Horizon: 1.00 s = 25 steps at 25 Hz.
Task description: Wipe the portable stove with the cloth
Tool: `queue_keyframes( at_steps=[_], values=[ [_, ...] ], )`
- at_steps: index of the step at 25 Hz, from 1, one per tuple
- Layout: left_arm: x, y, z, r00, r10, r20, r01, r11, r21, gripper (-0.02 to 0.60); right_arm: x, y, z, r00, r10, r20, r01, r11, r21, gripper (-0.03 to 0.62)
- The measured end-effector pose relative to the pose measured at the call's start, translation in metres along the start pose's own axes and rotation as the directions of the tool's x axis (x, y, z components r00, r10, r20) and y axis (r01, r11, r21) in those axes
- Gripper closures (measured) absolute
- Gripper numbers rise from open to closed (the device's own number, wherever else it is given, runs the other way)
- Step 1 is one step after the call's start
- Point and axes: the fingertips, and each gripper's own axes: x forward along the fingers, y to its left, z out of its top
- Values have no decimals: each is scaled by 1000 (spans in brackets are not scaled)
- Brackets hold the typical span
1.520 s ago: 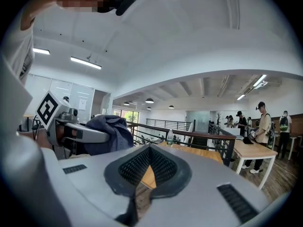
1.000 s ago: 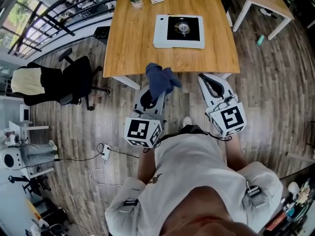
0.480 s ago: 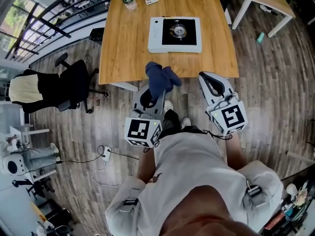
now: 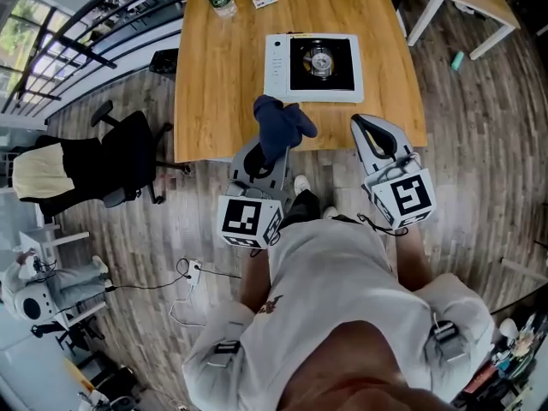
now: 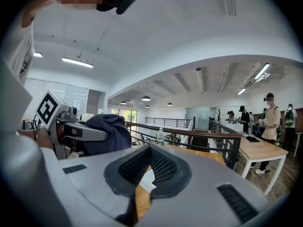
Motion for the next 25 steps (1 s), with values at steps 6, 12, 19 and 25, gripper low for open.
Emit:
queue_keyframes(
  at_steps=[6, 12, 19, 25],
  values=[
    [27, 38, 9, 999, -45, -8, 45, 999, 10, 518, 45, -6, 5, 999, -32, -18, 32, 999, 8, 574],
    [49, 67, 6, 995, -99, -13, 99, 995, -2, 518, 76, -12, 3, 996, -81, -45, 81, 997, 11, 574],
    [72, 87, 0, 989, -147, -23, 146, 989, -21, 518, 94, -20, -9, 987, -141, -83, 143, 990, 20, 574],
    [101, 87, -5, 983, -178, -51, 177, 984, -28, 518, 101, -43, -19, 980, -162, -111, 167, 985, 37, 574]
  ],
)
